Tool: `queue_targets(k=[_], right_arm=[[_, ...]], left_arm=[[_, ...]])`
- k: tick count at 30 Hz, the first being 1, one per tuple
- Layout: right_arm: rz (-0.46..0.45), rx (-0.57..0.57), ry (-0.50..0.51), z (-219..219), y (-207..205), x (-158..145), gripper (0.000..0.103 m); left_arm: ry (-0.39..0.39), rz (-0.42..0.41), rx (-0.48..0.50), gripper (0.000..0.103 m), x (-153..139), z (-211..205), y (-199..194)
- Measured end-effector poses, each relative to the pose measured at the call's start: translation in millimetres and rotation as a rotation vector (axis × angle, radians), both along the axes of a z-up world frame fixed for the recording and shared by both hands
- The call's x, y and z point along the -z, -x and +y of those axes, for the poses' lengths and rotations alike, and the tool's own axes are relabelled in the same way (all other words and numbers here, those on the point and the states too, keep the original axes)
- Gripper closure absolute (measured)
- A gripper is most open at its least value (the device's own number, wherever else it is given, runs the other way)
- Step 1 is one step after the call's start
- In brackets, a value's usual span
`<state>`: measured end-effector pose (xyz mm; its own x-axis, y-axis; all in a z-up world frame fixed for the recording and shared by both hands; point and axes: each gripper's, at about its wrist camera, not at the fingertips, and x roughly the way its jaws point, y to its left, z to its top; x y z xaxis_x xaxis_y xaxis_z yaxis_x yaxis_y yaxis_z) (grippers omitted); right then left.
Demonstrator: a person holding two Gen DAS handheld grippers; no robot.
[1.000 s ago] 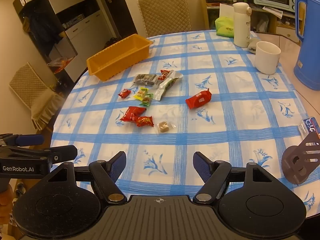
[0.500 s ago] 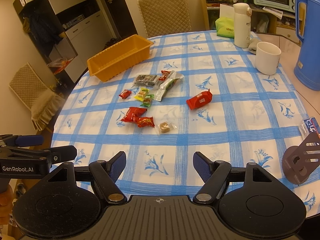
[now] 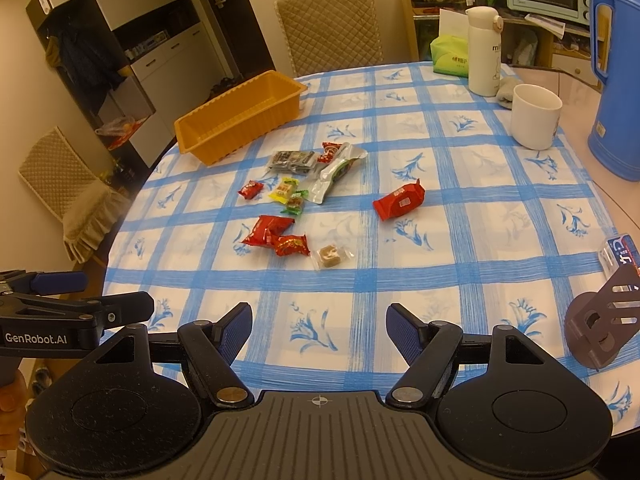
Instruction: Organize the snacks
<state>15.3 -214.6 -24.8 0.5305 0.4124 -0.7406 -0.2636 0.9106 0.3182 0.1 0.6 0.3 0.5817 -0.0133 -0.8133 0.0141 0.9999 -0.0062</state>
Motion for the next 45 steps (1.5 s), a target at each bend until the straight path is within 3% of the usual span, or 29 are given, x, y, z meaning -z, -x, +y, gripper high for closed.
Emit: queue_targets(k=[45], right_arm=[[-0.001, 0.0, -0.003, -3.3, -4.9, 0.7, 0.029]], left_arm=[[0.003, 0.0, -0.001, 0.0, 0.2, 0.3, -0.1]])
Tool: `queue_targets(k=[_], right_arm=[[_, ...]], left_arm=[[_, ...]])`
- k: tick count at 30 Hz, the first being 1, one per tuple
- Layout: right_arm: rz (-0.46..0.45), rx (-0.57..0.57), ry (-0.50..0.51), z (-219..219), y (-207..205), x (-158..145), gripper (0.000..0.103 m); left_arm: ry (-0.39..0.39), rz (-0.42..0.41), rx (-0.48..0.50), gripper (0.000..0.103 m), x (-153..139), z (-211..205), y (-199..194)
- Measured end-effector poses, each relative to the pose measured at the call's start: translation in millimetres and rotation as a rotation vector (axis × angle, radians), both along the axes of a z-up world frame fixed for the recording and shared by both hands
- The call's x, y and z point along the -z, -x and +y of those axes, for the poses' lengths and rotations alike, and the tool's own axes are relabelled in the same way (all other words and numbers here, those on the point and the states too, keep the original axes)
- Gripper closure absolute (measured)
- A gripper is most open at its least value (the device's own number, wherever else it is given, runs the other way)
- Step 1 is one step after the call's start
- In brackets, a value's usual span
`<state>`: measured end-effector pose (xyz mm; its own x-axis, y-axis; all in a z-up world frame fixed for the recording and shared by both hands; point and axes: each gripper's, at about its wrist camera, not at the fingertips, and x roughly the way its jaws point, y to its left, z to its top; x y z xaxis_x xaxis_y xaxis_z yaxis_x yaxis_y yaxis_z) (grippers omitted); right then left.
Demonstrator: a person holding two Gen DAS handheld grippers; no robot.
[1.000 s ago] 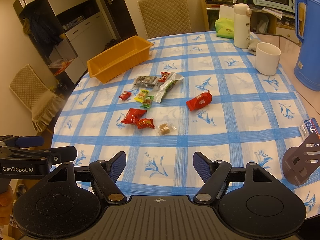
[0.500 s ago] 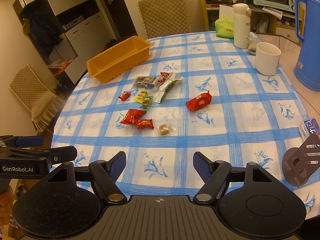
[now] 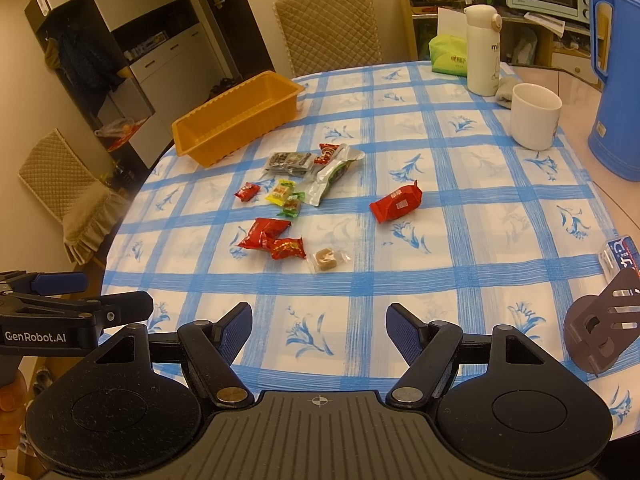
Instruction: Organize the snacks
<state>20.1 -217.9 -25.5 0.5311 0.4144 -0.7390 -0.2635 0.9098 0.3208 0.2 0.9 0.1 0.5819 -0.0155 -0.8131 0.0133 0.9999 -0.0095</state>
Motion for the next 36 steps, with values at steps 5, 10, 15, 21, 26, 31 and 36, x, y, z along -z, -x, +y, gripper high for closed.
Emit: queue_targets(k=[5, 10, 15, 21, 26, 31, 36], right_arm=[[0.001, 0.001, 0.0, -1, -1, 1, 0.029], [0.001, 0.001, -0.001, -2, -3, 2, 0.029], [0.003, 0.004, -0.002, 2, -5, 1, 0.029], [0.004, 0.005, -0.003, -2, -6, 3, 0.029], [0.007, 0.011, -0.005, -5, -7, 6, 0.029], [0.011, 0.026, -0.007, -13, -13, 15, 0.029], [0.009, 0.033, -0.013, -15, -15, 21, 0.029]], left_arm=[[0.0, 0.001, 0.0, 0.0, 0, 0, 0], [0.0, 0.0, 0.001, 0.0, 0, 0, 0], [0.0, 0.001, 0.003, 0.0, -7, 6, -2], [0.004, 0.002, 0.007, 0.0, -11, 10, -2], [0.002, -0.005, 0.007, 0.0, 1, -5, -18], [0.001, -0.02, 0.003, 0.0, 2, 4, -16], [0.0, -0.045, -0.003, 0.0, 7, 15, -19]])
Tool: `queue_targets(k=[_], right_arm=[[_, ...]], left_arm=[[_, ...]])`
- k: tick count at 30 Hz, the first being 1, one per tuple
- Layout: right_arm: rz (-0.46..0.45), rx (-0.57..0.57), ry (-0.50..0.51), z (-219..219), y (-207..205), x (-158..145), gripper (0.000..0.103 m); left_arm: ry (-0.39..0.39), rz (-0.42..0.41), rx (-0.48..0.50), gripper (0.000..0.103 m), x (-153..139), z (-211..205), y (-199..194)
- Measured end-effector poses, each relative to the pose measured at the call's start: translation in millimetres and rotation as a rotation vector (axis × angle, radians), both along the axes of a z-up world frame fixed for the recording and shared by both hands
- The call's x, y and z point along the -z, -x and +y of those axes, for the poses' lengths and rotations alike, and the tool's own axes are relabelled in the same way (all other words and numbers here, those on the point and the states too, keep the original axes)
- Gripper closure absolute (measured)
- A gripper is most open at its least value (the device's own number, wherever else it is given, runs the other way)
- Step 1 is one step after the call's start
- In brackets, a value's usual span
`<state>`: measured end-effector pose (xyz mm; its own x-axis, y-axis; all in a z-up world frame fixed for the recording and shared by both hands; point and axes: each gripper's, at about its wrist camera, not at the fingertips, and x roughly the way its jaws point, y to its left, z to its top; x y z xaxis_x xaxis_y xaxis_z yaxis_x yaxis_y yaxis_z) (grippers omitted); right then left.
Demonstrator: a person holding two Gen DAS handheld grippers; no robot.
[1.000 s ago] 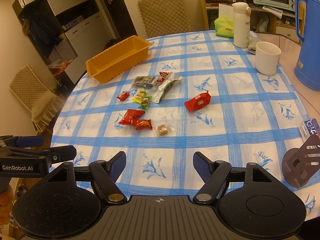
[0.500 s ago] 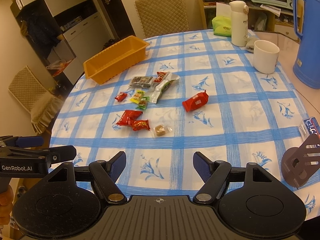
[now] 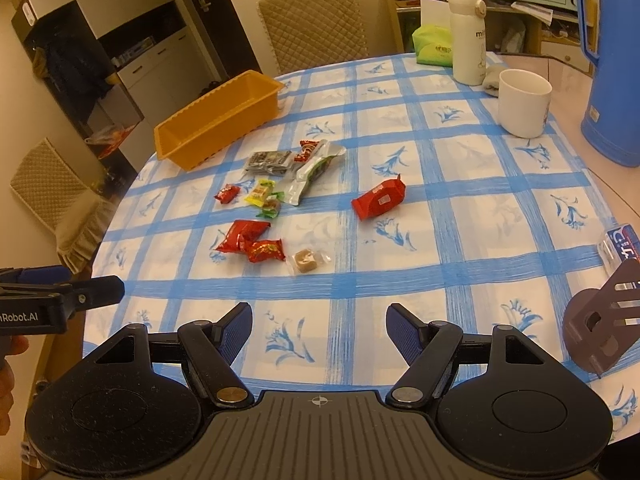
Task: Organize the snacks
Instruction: 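Lower the right gripper onto the small clear-wrapped brown candy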
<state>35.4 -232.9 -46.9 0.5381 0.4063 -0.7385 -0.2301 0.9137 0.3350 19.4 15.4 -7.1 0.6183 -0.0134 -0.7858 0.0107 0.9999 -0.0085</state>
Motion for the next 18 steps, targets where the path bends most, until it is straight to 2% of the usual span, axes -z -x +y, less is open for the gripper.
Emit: queue_targets(k=[10, 18], right_arm=[[-0.015, -0.008, -0.037, -2, -12, 26, 0.029], [-0.004, -0.044, -0.006, 13, -27, 52, 0.03]], left_arm=[[0.0, -0.048, 0.008, 0.009, 22, 20, -9], [0.004, -0.013, -0.003, 0.013, 42, 30, -23]])
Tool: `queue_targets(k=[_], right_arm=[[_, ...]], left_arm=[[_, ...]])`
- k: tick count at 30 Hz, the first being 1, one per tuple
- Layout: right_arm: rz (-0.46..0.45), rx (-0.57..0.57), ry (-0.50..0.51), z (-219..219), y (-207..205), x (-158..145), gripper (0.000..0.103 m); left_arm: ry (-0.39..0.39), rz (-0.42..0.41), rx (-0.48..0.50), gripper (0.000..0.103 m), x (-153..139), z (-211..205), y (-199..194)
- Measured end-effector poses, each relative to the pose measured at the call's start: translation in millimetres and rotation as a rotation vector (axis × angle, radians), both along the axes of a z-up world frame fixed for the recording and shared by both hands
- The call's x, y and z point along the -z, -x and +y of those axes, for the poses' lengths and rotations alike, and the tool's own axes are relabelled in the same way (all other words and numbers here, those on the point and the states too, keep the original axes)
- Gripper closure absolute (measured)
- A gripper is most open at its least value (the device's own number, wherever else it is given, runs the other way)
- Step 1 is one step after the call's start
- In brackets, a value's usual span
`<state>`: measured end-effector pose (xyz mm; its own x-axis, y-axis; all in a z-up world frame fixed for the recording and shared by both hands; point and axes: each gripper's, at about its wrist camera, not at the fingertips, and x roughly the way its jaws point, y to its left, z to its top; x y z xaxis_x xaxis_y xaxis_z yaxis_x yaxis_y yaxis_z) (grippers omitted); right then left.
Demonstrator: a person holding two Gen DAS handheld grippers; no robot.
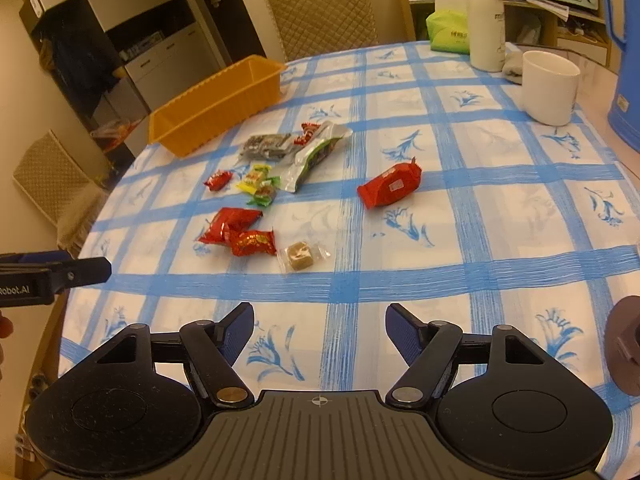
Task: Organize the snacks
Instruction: 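Lower the right gripper onto the small clear-wrapped brown candy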
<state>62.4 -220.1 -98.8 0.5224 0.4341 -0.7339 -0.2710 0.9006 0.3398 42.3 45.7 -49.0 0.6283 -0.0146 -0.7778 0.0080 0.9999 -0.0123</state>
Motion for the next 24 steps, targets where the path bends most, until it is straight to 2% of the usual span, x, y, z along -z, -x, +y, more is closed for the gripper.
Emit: queue_targets(k=[4, 7, 15, 24], right_arm=[[0.019, -0.017, 0.002, 10, -9, 9, 0.03], [0.042, -0.03, -0.014, 17, -18, 16, 0.043], [0.073, -0.008, -0.032, 31, -41, 28, 0.057], [0.104, 0.031, -0.051, 49, -64, 40, 0.06]], left_arm=[[0.003, 0.017, 0.001, 0.013, 6, 4, -8], [0.006, 0.031, 0.002, 0.013, 10, 7, -14], [0.012, 0.064, 0.026, 0.016, 20, 15, -34], [0.019, 0.09, 0.055, 0.017, 26, 29, -57]])
